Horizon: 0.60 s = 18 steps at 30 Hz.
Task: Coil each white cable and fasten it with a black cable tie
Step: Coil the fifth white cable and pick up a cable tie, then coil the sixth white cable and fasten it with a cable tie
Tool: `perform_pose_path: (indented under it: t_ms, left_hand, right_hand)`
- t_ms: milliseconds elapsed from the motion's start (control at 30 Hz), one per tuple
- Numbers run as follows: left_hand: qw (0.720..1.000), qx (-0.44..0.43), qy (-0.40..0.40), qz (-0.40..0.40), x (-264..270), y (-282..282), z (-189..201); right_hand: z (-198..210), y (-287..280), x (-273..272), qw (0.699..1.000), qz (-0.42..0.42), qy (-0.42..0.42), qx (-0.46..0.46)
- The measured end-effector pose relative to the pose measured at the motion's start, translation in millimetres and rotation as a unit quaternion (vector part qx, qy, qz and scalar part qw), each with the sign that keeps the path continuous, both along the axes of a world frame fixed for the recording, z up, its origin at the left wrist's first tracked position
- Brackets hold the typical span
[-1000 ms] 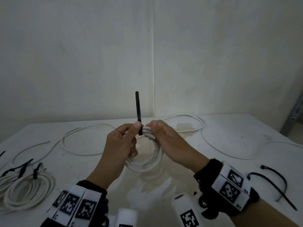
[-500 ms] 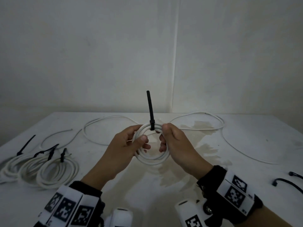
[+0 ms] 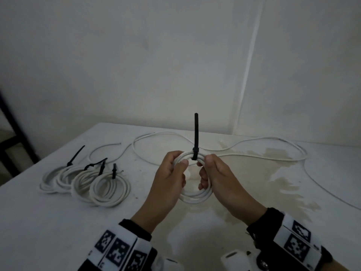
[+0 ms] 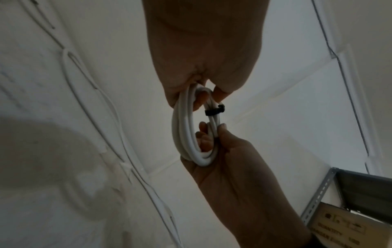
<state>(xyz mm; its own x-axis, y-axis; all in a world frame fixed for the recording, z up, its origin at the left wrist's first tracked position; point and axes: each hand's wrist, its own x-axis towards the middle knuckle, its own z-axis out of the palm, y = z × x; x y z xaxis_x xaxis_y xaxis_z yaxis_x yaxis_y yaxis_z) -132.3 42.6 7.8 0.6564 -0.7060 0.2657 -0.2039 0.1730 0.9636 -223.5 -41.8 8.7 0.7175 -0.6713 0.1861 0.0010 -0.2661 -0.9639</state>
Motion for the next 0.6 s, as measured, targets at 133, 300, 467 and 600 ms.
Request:
perform_pose_path:
  t_ms: [133, 300, 467, 600]
  left_hand:
    - [0.986, 0.052, -0.160, 0.020, 20.1, 16.2, -4.0]
    - [0.938, 0.150, -0.305, 0.066, 47.8, 31.7, -11.6]
    - [0.926, 0.193, -0.317, 0.065, 61.8, 40.3, -19.5]
    - [0.923, 0.240, -0.294, 0.058, 76.6, 45.9, -22.3]
  right_hand:
    - [-1.0, 1.5, 11.1, 1.000, -0.007, 0.006, 0.006]
    - [-11.0, 12.5, 29.4, 0.998, 0.000, 0.050, -0.033]
    - [-18.2, 20.3, 44.1, 0.995, 0.038, 0.089, -0.032]
    - [-26.1, 18.4, 55.5, 0.984, 0.083, 0.147, -0.047]
